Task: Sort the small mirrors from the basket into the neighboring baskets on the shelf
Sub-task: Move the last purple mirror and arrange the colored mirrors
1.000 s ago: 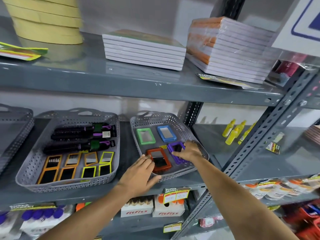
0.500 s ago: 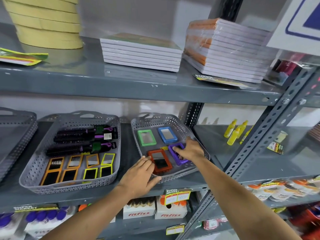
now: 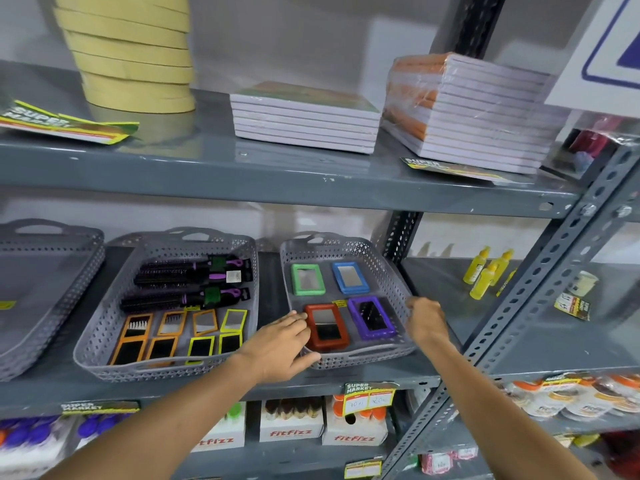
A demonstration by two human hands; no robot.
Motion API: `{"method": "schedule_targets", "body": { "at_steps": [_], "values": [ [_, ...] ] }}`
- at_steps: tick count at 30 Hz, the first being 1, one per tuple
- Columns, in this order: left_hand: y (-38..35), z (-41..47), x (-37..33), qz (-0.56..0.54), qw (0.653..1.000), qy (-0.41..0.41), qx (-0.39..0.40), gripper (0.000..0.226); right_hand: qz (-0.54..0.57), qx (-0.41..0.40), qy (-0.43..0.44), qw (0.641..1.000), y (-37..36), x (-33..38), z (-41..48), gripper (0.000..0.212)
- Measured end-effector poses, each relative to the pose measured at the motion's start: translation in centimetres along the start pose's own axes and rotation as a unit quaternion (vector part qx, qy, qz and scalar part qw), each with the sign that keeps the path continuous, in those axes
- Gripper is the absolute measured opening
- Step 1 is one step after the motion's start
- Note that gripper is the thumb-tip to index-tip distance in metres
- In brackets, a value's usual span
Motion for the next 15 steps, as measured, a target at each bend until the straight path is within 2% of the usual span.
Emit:
{"method": "schedule_targets", "body": {
  "at_steps": [2, 6, 10, 15],
  "values": [
    [0.2, -0.3, 0.2, 0.003, 1.0, -0.003, 0.002, 0.092, 0.0, 0.004, 0.0, 1.0, -0.2, 0.0, -0.4, 0.037],
    [0.3, -0.7, 0.0, -0.013, 1.0, 0.003, 0.011, 0.075, -0.006, 0.0, 0.0, 1.0, -0.5, 0.1, -1.3, 0.036],
    [0.3, -0.9, 0.2, -0.027, 0.999, 0.004, 0.021, 0.066, 0.026, -0.012, -0.006, 1.0, -0.3, 0.1, -1.7, 0.036],
    [1.0, -2.4, 1.2, -0.078, 0.997, 0.029, 0.006, 0.065, -0.018, -0.054, 0.034, 0.998, 0.0, 1.9, -2.3, 0.02]
  ]
}}
Point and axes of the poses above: each hand's wrist, its own z-axis towards the middle knuckle, its own y-axis out of the back of the hand, x = y × z, the point moved 3 cm from there along z, towards the middle knuckle, and after that the axes turned 15 degrees about x, right-handed, at the moved point
